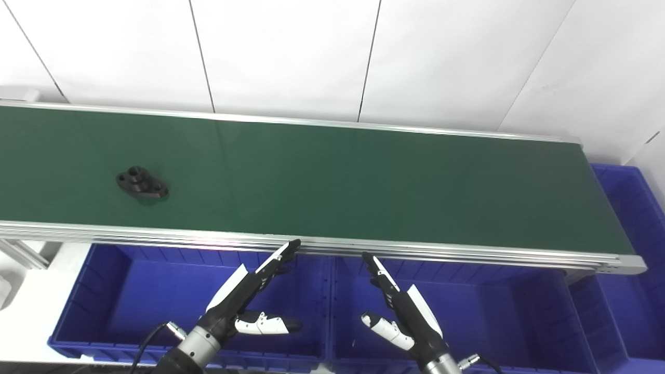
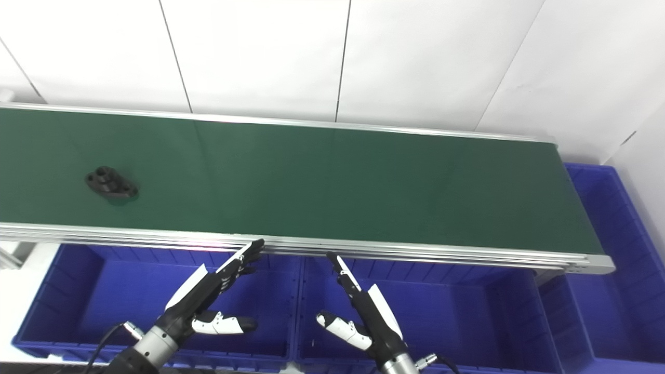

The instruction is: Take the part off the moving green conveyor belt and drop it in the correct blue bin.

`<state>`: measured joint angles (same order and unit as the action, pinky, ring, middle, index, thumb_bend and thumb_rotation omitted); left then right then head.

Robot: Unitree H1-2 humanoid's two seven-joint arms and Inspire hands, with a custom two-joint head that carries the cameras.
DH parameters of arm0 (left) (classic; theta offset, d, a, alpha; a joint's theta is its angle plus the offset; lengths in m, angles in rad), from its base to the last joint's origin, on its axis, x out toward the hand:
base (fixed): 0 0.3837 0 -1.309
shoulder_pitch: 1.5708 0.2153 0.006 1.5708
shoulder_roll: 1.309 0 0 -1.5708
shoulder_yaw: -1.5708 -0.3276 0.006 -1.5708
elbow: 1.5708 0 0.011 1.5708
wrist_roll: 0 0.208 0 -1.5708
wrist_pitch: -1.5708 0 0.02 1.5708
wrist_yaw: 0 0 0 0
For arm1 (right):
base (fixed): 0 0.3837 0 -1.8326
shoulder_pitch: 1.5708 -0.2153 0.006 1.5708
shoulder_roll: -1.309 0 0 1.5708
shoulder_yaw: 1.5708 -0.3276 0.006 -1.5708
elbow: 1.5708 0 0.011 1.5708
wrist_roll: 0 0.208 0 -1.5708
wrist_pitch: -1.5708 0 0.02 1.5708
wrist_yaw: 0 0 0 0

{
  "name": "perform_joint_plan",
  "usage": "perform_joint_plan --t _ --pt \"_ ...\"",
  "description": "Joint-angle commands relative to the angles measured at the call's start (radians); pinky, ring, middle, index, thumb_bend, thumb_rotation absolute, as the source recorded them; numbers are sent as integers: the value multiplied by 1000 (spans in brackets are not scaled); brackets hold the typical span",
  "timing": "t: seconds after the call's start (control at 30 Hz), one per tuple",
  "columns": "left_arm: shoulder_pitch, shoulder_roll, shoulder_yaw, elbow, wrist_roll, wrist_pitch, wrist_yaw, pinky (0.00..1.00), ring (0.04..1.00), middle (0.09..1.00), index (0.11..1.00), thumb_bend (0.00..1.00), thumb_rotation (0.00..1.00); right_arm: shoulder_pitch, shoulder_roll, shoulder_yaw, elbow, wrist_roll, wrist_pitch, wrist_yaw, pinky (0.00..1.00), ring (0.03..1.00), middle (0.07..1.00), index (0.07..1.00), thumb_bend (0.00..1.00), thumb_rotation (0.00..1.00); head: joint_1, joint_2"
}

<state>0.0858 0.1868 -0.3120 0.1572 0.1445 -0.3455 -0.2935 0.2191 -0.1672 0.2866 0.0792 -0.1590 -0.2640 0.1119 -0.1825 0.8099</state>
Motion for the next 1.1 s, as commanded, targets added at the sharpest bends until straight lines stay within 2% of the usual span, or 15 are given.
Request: perform_joint_plan --t 0.0,0.47,0.67,0.8,1.07 --pt "-9 1 6 -25 -3 -19 3 894 967 989 981 829 600 -11 -4 -1 -36 18 -34 20 1000 1000 1000 1000 935 897 0 1" --pt "-12 0 6 -24 0 -18 5 899 970 990 980 836 604 -6 8 -17 -47 -31 -9 25 1000 1000 1000 1000 953 945 3 5" --pt "-13 1 5 -21 -8 -20 -1 879 964 989 980 826 593 -6 19 -31 -31 -28 -37 14 1000 1000 1000 1000 925 928 5 3" --pt "-12 5 2 -27 -16 1 -12 922 983 998 986 838 597 1 32 -42 -35 -41 -29 -4 1000 1000 1000 1000 913 913 4 1" --pt "-13 5 4 -21 -15 -10 -16 920 980 997 984 836 599 17 77 -72 -32 -109 -49 -98 1000 1000 1000 1000 840 828 6 -6"
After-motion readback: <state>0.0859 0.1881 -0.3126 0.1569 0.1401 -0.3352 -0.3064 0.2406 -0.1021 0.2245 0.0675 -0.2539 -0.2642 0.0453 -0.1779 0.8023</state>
